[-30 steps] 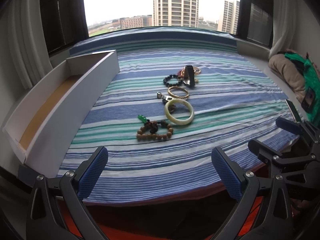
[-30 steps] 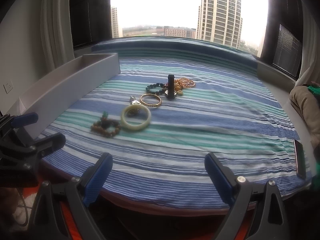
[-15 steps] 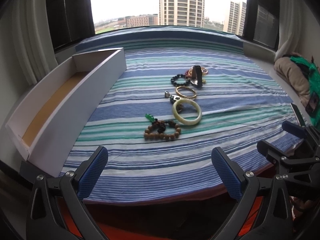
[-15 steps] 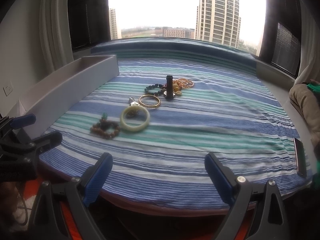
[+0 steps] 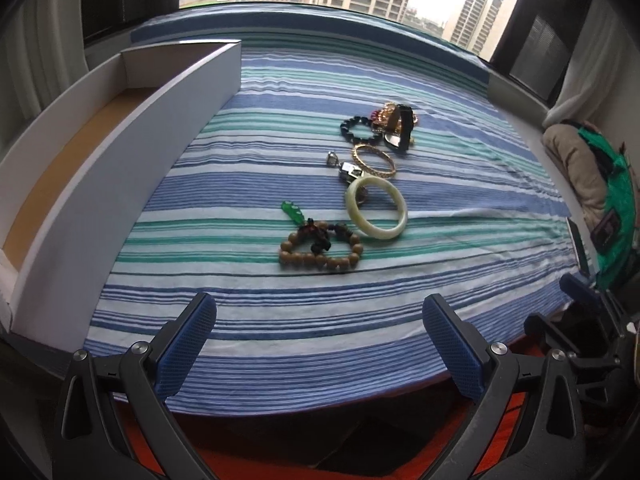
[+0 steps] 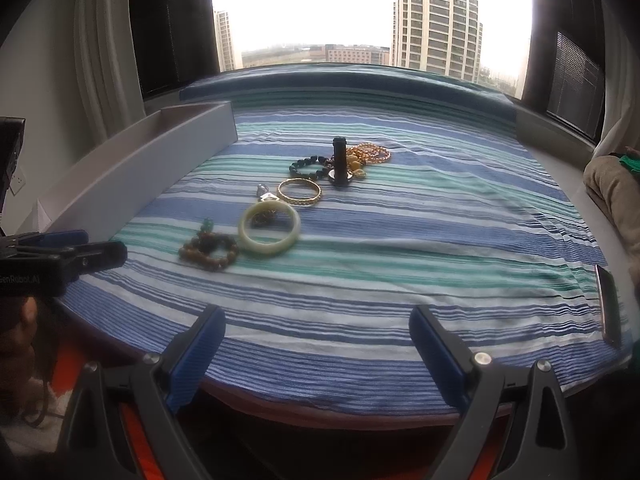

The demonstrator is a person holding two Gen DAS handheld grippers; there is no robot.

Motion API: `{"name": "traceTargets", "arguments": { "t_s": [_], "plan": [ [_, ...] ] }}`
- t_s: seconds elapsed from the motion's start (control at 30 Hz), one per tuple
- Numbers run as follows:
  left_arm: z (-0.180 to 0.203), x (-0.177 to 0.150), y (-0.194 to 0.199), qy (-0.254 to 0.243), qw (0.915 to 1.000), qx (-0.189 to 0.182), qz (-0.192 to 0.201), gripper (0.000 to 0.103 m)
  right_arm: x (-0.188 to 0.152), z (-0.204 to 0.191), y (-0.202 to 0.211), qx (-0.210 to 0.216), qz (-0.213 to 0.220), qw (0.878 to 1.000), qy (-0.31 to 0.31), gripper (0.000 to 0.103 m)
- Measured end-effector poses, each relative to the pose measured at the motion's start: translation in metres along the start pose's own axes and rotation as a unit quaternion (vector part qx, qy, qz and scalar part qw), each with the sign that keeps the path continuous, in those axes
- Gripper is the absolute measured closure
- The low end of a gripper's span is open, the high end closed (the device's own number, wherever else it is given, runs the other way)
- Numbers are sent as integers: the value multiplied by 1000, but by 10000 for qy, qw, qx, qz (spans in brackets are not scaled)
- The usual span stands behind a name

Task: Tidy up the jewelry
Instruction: 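Lower the left tool onto the wooden bead bracelet and close it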

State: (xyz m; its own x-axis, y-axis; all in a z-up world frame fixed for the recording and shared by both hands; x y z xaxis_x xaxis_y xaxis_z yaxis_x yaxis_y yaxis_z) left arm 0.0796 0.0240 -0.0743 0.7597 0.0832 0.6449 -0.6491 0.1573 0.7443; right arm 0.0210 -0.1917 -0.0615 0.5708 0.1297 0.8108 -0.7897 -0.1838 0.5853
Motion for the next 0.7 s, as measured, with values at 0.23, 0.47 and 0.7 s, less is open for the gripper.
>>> {"name": "traceTargets", "arguments": {
  "t_s": [0.23, 0.47, 0.7],
  "plan": [
    [13, -1, -61, 33, 9980, -148, -606, 27, -3, 7, -5, 52, -34, 9999, -123, 8],
    [17, 2, -110, -11, 9963, 85, -851, 55, -7, 18, -7, 70, -29, 9997, -241, 8],
    [15, 10, -129, 58, 9957, 159, -908, 91, -12, 26, -16, 114, -136, 9992, -350, 8]
  ]
}}
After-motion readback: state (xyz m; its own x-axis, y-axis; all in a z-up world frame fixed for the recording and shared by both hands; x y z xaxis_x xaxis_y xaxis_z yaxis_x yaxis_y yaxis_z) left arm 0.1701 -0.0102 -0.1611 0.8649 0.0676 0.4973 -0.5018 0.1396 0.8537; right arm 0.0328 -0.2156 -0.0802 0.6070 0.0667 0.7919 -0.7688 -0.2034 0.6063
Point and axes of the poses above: each gripper's, at about its wrist camera, not at the fingertips, and y roughly against the way its jaws point, z to its right, x to its top, the point moved 7 cm from there along -y, roughly the way its jaws point, and after that the axes turned 8 degrees about z, right-handed, at the moved point
